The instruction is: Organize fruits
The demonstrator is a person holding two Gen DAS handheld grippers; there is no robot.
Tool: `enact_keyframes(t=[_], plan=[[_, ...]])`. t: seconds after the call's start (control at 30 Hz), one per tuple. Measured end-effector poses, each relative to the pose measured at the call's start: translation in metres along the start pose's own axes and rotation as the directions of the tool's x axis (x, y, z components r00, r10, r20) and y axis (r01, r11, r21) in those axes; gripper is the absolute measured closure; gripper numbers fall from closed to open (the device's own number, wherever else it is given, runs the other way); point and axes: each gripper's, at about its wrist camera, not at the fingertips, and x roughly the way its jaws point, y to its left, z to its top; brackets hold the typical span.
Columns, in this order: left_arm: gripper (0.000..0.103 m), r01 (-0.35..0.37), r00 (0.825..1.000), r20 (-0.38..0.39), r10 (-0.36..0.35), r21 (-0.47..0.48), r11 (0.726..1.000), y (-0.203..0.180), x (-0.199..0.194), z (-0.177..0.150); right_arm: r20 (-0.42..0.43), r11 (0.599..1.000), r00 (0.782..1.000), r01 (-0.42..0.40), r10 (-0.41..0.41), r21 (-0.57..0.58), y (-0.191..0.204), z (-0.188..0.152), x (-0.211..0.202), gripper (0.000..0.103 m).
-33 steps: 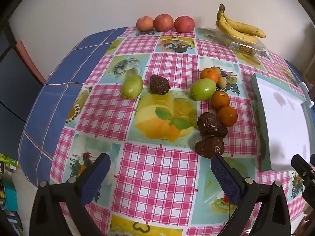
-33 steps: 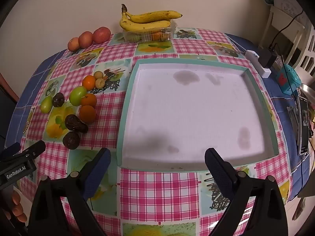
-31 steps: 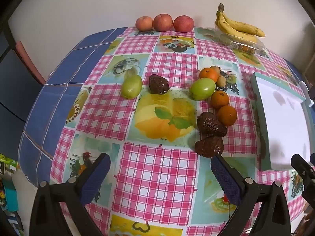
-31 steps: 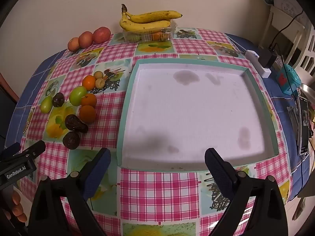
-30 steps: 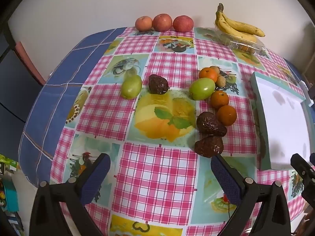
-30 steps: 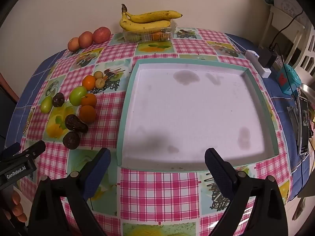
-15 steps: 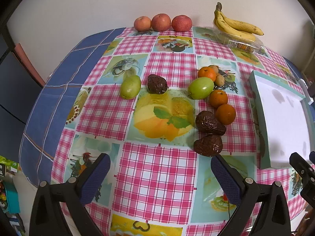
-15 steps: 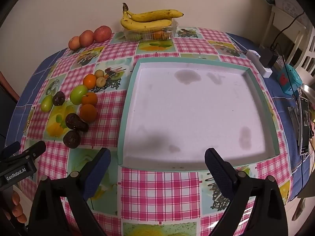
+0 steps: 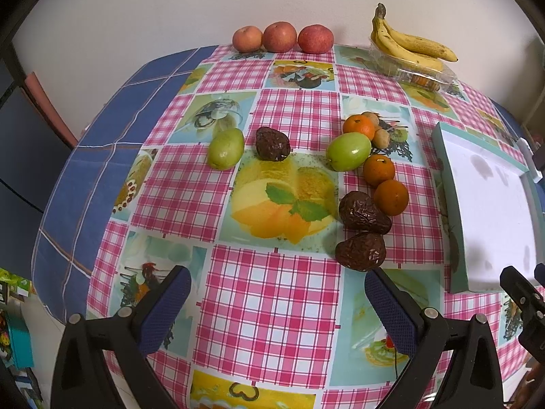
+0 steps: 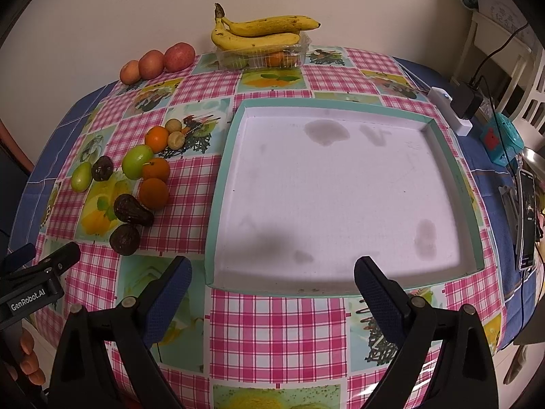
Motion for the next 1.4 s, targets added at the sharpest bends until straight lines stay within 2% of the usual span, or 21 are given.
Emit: enact_keyframes(t=[1.4], plan=[[0.0,0.011,1.0,-0.006,-0.011,0.0,1.0,-0.0052,0.0035,-0.0008,-0.002,1.0,1.0,0.0,0.0,0.0,0.0021,-0.0009,-0.0012,0.007]])
